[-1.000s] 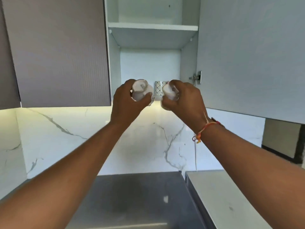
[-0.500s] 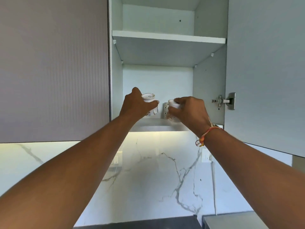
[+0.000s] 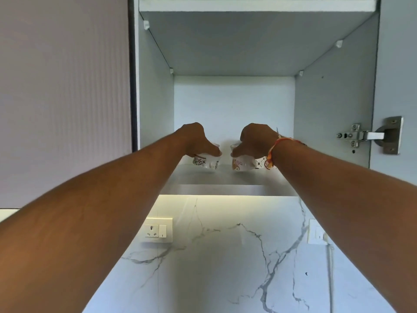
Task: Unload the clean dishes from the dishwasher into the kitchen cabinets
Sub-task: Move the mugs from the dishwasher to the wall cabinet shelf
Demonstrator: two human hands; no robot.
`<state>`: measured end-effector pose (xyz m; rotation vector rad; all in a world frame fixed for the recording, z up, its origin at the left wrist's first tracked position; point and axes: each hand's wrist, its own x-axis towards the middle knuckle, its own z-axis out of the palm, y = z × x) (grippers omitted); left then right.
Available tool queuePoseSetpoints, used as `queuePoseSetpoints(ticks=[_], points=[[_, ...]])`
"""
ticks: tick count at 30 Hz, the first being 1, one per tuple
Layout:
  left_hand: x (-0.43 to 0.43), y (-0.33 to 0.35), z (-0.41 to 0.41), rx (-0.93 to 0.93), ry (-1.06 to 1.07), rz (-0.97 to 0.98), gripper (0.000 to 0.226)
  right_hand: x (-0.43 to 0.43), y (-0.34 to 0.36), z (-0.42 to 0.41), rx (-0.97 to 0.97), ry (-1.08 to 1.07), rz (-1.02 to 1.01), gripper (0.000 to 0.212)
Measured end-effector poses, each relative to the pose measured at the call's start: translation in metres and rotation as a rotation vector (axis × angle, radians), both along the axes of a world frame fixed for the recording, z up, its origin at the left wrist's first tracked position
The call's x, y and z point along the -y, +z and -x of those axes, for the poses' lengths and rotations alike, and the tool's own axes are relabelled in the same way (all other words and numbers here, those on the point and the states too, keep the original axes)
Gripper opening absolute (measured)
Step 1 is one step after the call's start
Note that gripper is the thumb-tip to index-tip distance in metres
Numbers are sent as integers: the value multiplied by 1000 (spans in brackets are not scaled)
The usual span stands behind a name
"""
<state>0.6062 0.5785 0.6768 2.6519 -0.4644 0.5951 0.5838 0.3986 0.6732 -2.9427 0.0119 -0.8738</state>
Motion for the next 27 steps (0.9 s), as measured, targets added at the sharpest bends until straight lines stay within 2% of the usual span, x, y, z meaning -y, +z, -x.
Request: queuePoseSetpoints(ticks=[4, 8, 14, 17, 23, 27], points=[[6, 1, -26, -90, -17, 54, 47, 4, 6, -25, -66, 6, 35, 45], [11, -1, -48, -117, 5, 19, 45, 5, 5, -47, -75, 18, 62, 45], [22, -2, -65, -61, 61, -118, 52, 6, 1, -74, -25, 49, 113, 49], [29, -7, -72, -53, 66, -202, 58, 9, 0, -83, -11, 51, 113, 59], [32, -10, -91, -27, 22, -178, 44, 14, -1, -102, 11, 43, 190, 62], [32, -15, -96, 62, 51, -172, 50, 17, -3, -106, 41, 19, 149, 62]])
